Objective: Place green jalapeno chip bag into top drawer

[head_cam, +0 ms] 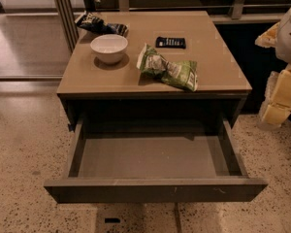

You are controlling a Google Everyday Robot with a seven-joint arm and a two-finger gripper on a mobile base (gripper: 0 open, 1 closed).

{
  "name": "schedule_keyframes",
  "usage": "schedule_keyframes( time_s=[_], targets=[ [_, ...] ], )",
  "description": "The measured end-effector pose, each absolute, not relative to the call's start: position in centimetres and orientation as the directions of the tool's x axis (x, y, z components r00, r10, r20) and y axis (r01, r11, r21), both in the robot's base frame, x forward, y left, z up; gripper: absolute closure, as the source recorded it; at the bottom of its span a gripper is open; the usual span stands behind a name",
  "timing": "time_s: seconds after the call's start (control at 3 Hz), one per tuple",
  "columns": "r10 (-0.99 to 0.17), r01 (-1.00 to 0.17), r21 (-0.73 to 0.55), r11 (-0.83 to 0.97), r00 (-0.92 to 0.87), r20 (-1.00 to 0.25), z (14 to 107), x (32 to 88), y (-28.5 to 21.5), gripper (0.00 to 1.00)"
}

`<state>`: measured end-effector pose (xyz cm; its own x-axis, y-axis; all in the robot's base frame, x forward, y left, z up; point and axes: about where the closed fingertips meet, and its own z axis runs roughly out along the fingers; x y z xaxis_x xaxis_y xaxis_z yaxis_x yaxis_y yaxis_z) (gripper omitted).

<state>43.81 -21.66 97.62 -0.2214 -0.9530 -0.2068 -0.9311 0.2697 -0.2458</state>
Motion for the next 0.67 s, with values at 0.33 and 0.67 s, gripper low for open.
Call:
schedule_keyframes(
  time_s=[0.33, 0.67],
  targets=[
    [-0.953, -0.931, -0.246, 0.27, -0.221, -0.207, 97.63, 43.82, -21.66, 0.0],
    [-0.947, -0.922, -0.264, 0.282, -0.223, -0.231, 97.35, 44.75, -21.68, 0.0]
  ],
)
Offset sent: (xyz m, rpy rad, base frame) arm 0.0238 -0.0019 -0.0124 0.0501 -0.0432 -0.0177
